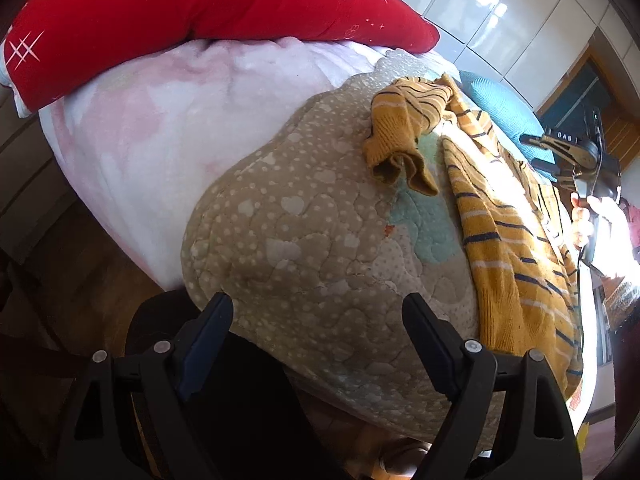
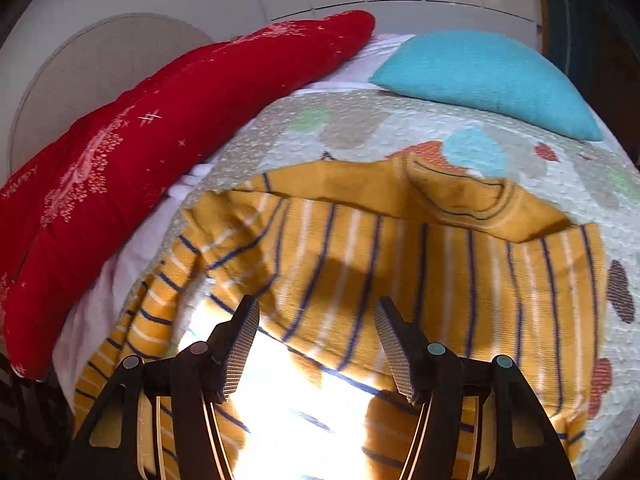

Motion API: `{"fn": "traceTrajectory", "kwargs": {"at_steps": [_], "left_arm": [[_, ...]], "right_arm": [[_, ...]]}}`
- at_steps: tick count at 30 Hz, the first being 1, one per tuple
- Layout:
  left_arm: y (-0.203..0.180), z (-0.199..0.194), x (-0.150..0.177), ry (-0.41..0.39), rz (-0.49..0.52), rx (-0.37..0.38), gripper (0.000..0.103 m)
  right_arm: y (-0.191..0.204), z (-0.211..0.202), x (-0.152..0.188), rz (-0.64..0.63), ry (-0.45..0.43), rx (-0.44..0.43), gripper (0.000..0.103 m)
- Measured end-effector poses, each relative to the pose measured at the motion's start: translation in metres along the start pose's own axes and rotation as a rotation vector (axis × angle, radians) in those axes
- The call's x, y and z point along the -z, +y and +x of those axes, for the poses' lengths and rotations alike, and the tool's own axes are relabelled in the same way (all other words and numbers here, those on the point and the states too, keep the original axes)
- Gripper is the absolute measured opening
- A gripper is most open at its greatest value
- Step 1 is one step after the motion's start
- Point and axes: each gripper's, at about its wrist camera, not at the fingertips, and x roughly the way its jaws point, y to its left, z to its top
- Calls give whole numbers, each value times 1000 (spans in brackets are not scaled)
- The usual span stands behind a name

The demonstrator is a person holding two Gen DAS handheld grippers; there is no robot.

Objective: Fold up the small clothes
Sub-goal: 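Carry the sleeve across the sweater body with the right tool and release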

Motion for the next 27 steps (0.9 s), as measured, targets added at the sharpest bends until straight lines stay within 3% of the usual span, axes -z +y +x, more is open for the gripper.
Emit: {"fn": "traceTrajectory", "kwargs": {"at_steps": [6,8,11,13,15,16,18,19,21,24,27], "left_arm": [[-4,3,0,16,10,-15,86],[-7,4,1,25,13,-23,86],[-15,5,-1,23,33,-29,86],[-21,6,-1,24,49,-33,86],[-27,7,-1,31,60,-32,86],[-30,7,-1,35,65,-32,86],[-35,6,0,38,78,-36,86],[-37,4,0,36,85,-40,86],[-39,3,0,30,91,-54,86],[-37,7,-3,32,78,-61,86],[-38,14,-2,52,69,-51,86]], "right_arm": [[-94,-43,20,117,-132,323,68],[-133,-54,24,215,-142,333,74],[-169,-53,29,316,-108,268,74],[-173,-41,30,301,-56,260,75],[-169,-19,30,252,5,311,75],[-168,-9,30,227,33,313,72],[-168,0,32,228,44,273,26],[-167,-4,32,230,30,261,17],[-169,-17,28,222,2,253,12],[-186,-37,24,236,-27,363,10],[-209,-30,31,281,40,421,13]]}}
